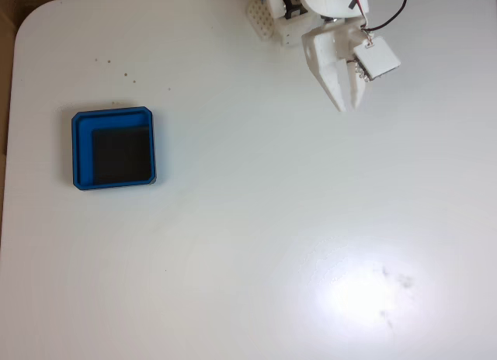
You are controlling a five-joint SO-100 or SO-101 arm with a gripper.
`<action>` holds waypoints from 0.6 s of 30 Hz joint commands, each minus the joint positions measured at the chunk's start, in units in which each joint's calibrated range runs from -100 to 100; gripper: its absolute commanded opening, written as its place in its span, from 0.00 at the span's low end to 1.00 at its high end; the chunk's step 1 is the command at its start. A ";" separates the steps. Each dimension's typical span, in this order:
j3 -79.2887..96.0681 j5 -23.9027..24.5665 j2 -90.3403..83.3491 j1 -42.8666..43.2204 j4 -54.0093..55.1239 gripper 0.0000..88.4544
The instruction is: Pick the red roll and drop it in the blue box
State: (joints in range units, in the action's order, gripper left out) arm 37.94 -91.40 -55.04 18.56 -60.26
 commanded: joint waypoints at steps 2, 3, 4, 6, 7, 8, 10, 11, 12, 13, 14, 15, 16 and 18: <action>-8.38 -0.28 1.44 -0.43 -9.62 0.09; -9.28 -0.28 2.28 -0.33 -11.52 0.09; -9.90 -0.28 2.95 -0.33 -13.17 0.09; -10.71 -0.28 3.53 -0.04 -16.30 0.09; -10.89 -0.28 3.53 0.16 -17.46 0.09; -10.98 -0.28 3.53 0.25 -18.53 0.09; -10.98 -0.28 3.53 0.35 -20.10 0.09; -10.98 -0.28 3.53 0.45 -20.76 0.09; -10.98 -0.28 3.53 0.45 -21.42 0.09; -10.98 -0.28 3.53 0.45 -21.92 0.09; -10.98 -0.28 3.45 0.45 -22.33 0.09; -10.98 -0.28 3.37 0.45 -22.66 0.09; -10.98 -0.28 3.28 0.45 -23.07 0.09; -10.98 -0.36 3.03 0.45 -24.06 0.09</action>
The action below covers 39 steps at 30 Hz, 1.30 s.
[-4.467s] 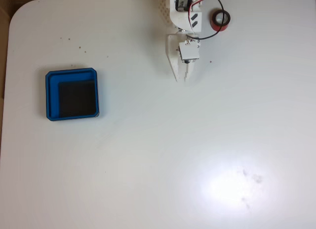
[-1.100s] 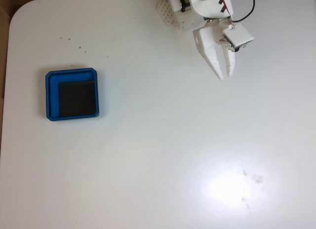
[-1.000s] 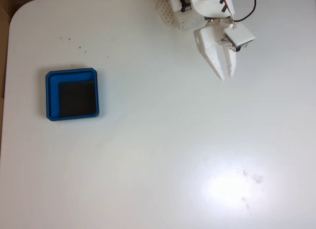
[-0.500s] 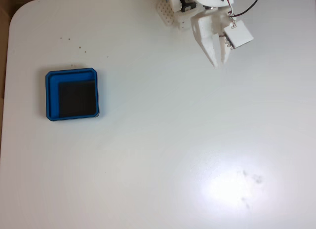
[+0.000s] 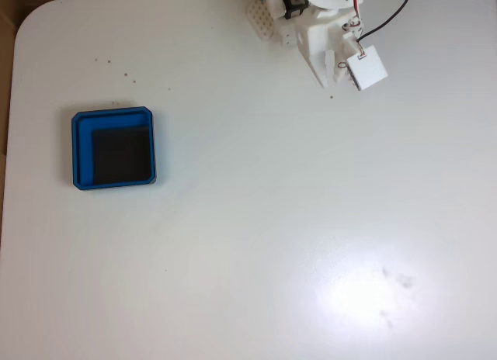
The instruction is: Pick the red roll and drop it in the blue box
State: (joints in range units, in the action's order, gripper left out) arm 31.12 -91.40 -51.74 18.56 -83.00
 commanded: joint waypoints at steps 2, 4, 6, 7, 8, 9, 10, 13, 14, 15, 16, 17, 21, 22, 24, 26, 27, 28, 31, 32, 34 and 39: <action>-4.17 -0.36 -0.27 0.45 -2.39 0.09; -4.17 -0.36 -0.27 0.45 -3.13 0.09; -4.08 -0.36 -0.27 0.64 -3.22 0.09; -3.99 -0.36 -0.27 1.13 -3.22 0.09; -4.08 -0.36 -0.27 2.60 -3.22 0.09; -4.08 -0.19 -0.27 4.55 -3.22 0.09; -4.08 0.16 -0.27 6.51 -3.22 0.09; -3.81 0.25 -0.27 10.71 -3.22 0.09; -3.72 0.25 -0.27 11.39 -3.22 0.09; -3.63 0.25 -0.27 11.88 -3.22 0.09; -3.63 0.25 -0.27 12.47 -3.22 0.09; -3.63 0.25 -0.27 12.95 -3.22 0.09; -3.63 0.25 -0.27 14.62 -3.22 0.09; -3.54 0.25 -0.27 14.91 -3.22 0.09; -3.54 0.25 -0.27 15.79 -3.22 0.09; -3.45 0.25 -0.27 17.94 -3.22 0.09; -3.45 0.25 -0.27 19.60 -3.22 0.09; -3.45 0.34 -0.27 21.85 -3.22 0.09; -3.45 0.34 -0.27 29.27 -3.13 0.09; -3.45 0.43 -0.19 31.32 -3.13 0.09; -3.45 0.43 -0.10 35.33 -3.13 0.09; -3.45 0.43 0.15 44.71 -3.13 0.09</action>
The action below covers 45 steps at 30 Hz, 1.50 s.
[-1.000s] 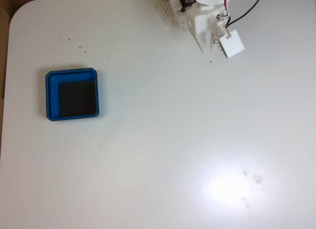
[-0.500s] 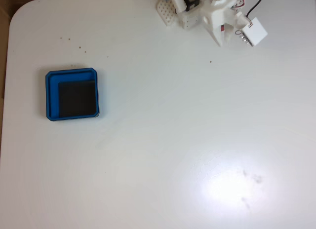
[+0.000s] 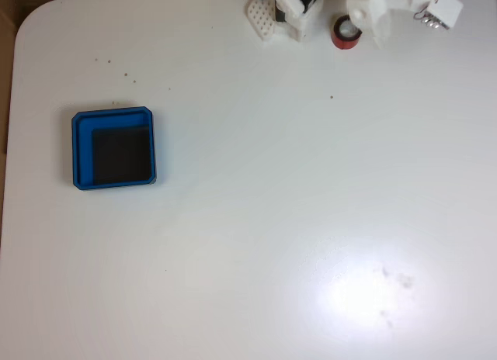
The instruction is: Pick the red roll and drop it in the blue box
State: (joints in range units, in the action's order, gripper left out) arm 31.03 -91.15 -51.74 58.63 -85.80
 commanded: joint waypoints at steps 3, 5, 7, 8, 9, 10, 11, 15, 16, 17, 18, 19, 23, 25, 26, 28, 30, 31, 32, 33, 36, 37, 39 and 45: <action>-3.36 0.18 0.15 9.90 -0.34 0.09; -3.36 0.09 0.23 12.93 -0.34 0.09; -3.36 0.09 0.23 15.47 -0.34 0.09; -3.36 -0.18 0.23 16.35 -0.34 0.09; -3.36 -0.44 0.15 17.04 -0.34 0.09; -3.36 -0.44 0.23 17.43 -0.34 0.09; -3.27 -0.44 0.23 18.01 -0.34 0.09; -3.27 0.00 0.40 20.26 -0.34 0.09; -3.18 0.09 0.40 20.95 -0.34 0.09; -2.91 0.09 0.40 21.53 -0.34 0.09; -2.55 0.09 0.40 22.02 -0.34 0.09; -2.28 0.09 0.40 22.22 -0.34 0.09; -2.01 0.09 3.07 22.41 -0.34 0.09; -2.01 0.09 5.58 22.41 -0.34 0.09; -1.92 0.09 6.67 22.41 -0.34 0.09; -1.56 0.09 9.18 22.41 -0.34 0.09; 0.42 0.09 10.52 22.22 -0.34 0.09; 2.30 0.09 10.60 22.02 -0.34 0.09; 4.73 0.18 10.60 21.73 -0.34 0.09; 7.51 0.18 10.43 21.73 -0.34 0.09; 16.23 0.26 8.01 21.73 0.57 0.09; 18.65 0.26 7.00 21.73 0.57 0.09; 22.79 0.26 4.33 21.73 0.65 0.10; 31.14 0.35 -4.12 21.63 5.27 0.10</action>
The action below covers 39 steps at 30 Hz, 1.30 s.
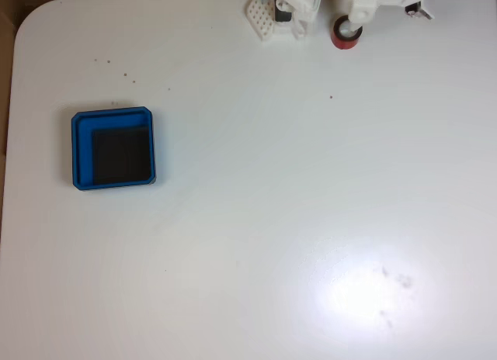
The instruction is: Pick the red roll and drop it in the blue box
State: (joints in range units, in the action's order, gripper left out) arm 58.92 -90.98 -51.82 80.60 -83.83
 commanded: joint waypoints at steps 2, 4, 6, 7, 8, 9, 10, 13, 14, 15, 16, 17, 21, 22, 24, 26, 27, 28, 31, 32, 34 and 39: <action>6.93 0.10 -5.37 -0.44 6.93 0.10; 10.53 0.10 -5.96 -0.44 10.81 0.10; 12.95 -0.17 -6.29 -0.34 14.52 0.10; 13.58 -0.43 -6.29 -0.44 16.09 0.10; 13.94 -0.52 -6.29 -0.44 16.66 0.10; 13.94 -0.61 -6.12 -0.44 16.91 0.11; 13.94 -0.61 -5.96 -0.44 16.91 0.13; 13.40 -0.61 -5.87 -0.54 16.83 0.19; 13.40 -0.52 -5.87 -0.54 16.83 0.21; 13.31 -0.25 -6.04 -0.54 16.83 0.22; 13.22 -0.25 -6.12 -0.54 16.83 0.23; 13.22 -0.52 -6.21 -0.54 16.83 0.23; 12.86 -0.25 -6.12 -0.54 16.66 0.23; 12.41 -0.25 -5.96 -0.54 16.58 0.23; 12.24 -0.25 -5.79 -0.54 15.01 0.24; 12.15 -0.17 -5.70 -0.54 10.81 0.24; 12.06 -0.08 -5.87 -0.54 8.00 0.24; 11.70 -0.08 -6.04 -0.54 5.20 0.24; 8.73 0.01 -6.12 -0.54 -2.23 0.24; 7.38 0.01 -6.12 -0.54 -4.13 0.24; 4.69 0.01 -6.04 -0.54 -5.78 0.24; 1.90 0.10 -6.21 -0.54 -5.94 0.24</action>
State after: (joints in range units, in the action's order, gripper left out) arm 65.02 -91.15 -56.99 80.60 -88.83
